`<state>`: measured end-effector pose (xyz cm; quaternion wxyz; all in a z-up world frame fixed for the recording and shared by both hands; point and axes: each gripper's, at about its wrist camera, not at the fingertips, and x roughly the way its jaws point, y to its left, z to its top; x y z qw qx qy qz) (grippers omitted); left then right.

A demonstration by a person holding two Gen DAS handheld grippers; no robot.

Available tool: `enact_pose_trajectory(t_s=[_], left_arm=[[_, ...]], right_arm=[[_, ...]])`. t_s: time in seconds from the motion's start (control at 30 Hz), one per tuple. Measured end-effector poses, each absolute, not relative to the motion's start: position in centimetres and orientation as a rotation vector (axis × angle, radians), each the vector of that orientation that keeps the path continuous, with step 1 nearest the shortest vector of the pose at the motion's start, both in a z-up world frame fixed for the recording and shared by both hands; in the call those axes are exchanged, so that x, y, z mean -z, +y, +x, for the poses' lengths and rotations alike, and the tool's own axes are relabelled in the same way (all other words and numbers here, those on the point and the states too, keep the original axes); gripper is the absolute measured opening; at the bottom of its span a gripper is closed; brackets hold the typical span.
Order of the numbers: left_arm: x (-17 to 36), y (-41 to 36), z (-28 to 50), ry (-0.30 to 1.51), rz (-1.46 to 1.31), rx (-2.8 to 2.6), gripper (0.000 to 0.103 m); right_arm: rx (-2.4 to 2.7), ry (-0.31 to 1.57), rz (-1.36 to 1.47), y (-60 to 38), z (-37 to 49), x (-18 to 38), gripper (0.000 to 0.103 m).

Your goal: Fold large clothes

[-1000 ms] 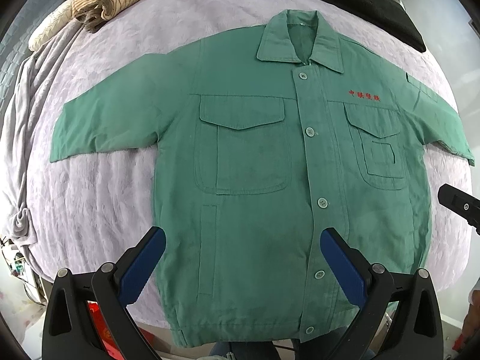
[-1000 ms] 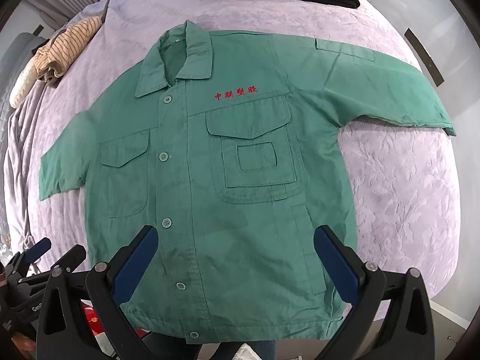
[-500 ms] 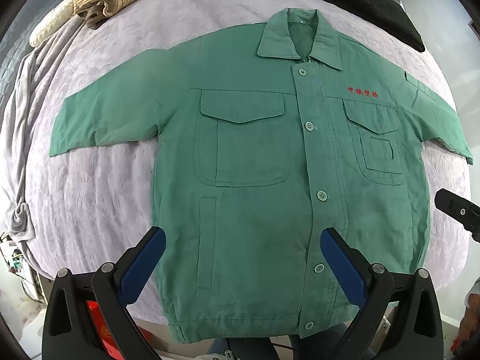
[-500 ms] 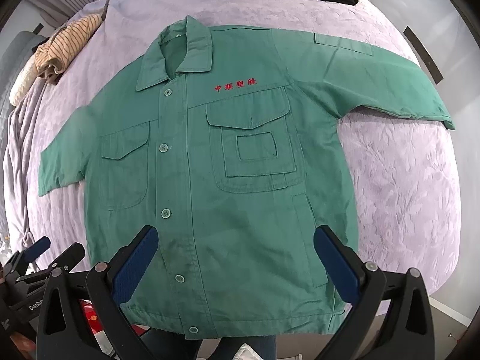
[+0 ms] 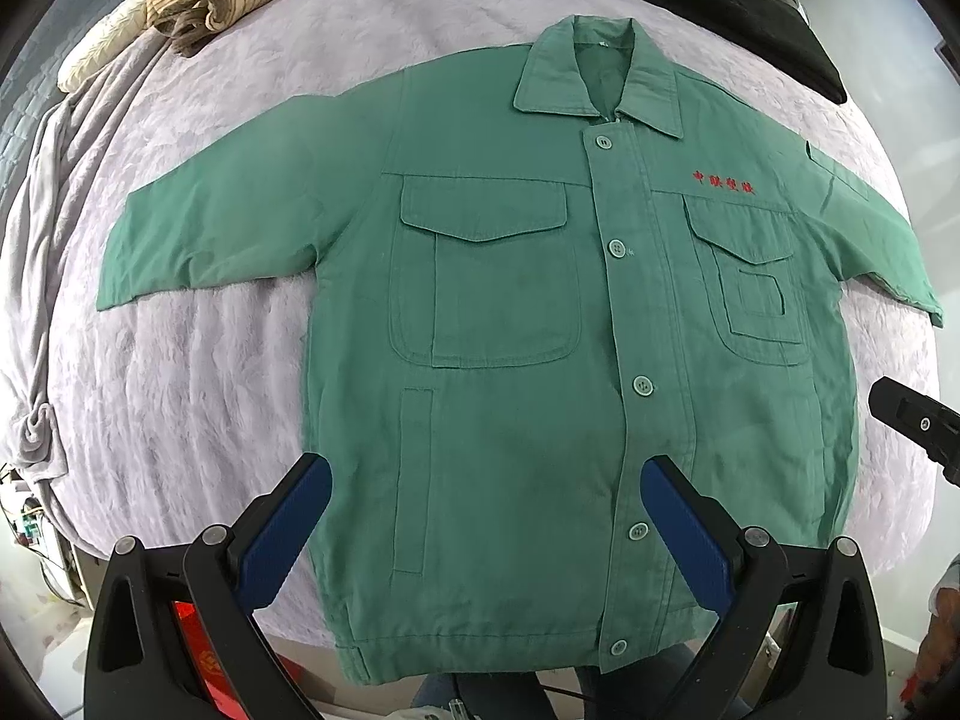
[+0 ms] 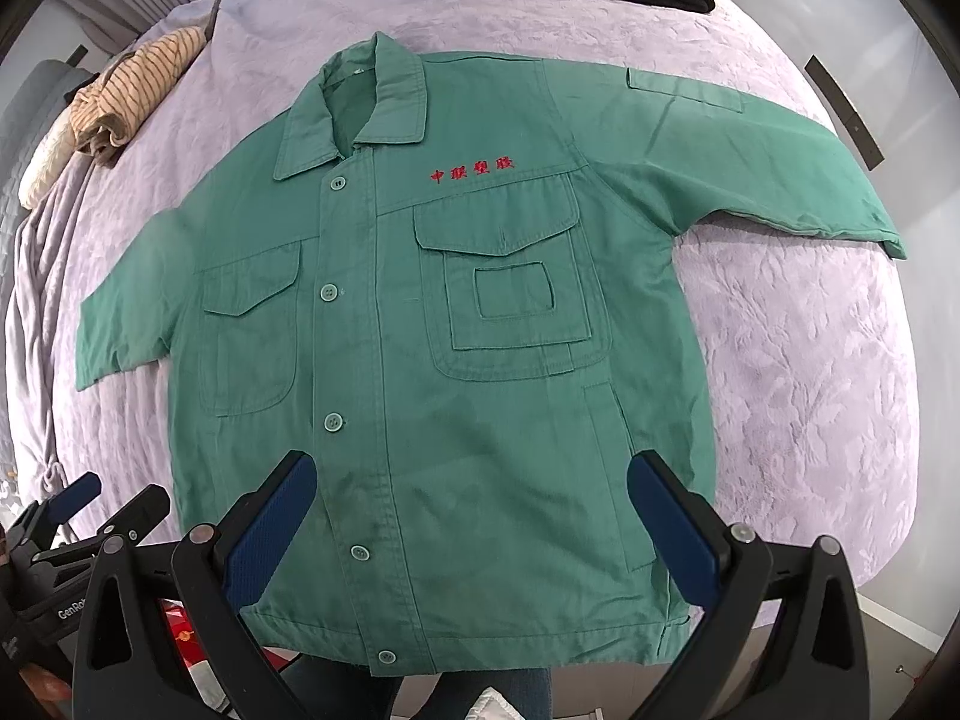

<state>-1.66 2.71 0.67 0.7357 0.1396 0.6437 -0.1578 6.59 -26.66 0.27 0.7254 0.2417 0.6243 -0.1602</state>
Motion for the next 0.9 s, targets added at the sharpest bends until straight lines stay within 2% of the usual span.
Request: enact_pose_trajectory(t_s=[0.9], left_arm=[[-0.41,2.57,-1.63,1.417,0.312,0.346,0.103]], right_arm=[[0.36,1.379,0.535,-26.7,6.5,-0.24,0.103]])
